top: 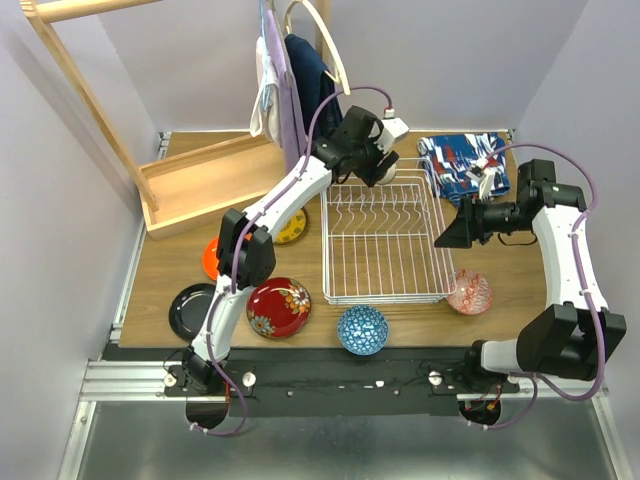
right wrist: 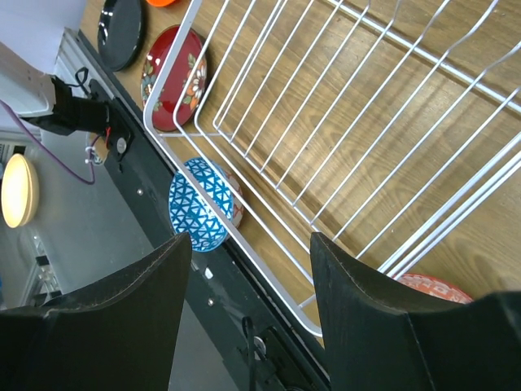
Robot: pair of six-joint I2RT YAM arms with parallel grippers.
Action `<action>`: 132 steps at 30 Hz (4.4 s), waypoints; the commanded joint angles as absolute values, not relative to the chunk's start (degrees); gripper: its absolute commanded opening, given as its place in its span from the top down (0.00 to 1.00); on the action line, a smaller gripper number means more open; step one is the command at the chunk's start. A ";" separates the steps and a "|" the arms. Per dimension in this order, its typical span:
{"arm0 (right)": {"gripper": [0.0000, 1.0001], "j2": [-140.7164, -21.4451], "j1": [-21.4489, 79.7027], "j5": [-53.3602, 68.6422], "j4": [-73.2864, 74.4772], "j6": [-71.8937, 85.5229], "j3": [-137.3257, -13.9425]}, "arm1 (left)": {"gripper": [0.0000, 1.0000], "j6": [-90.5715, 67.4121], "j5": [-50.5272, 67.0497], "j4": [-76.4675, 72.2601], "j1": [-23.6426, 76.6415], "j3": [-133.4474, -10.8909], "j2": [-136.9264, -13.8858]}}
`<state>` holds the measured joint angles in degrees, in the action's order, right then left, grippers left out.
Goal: Load the mixed dishes into the dish rack
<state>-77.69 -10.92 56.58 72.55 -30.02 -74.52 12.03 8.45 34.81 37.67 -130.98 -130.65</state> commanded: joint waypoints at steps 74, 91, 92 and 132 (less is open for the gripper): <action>0.33 -76.64 -10.72 57.57 62.49 -23.38 -67.76 | 0.12 34.02 8.43 37.62 39.38 -139.74 -140.53; 0.33 -75.67 -10.72 55.55 58.80 -19.60 -66.09 | 0.24 32.61 16.42 39.90 37.71 -139.83 -141.59; 0.33 -75.67 -10.81 55.55 58.71 -19.43 -66.09 | 0.25 32.78 17.04 39.82 37.71 -139.75 -141.42; 0.34 -76.82 -10.90 53.88 55.55 -17.32 -64.07 | 0.37 12.66 30.50 39.90 34.19 -140.27 -143.61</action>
<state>-76.49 -10.92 54.76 56.55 -17.76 -64.84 12.67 30.79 37.78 33.12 -140.11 -142.54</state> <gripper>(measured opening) 0.667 0.714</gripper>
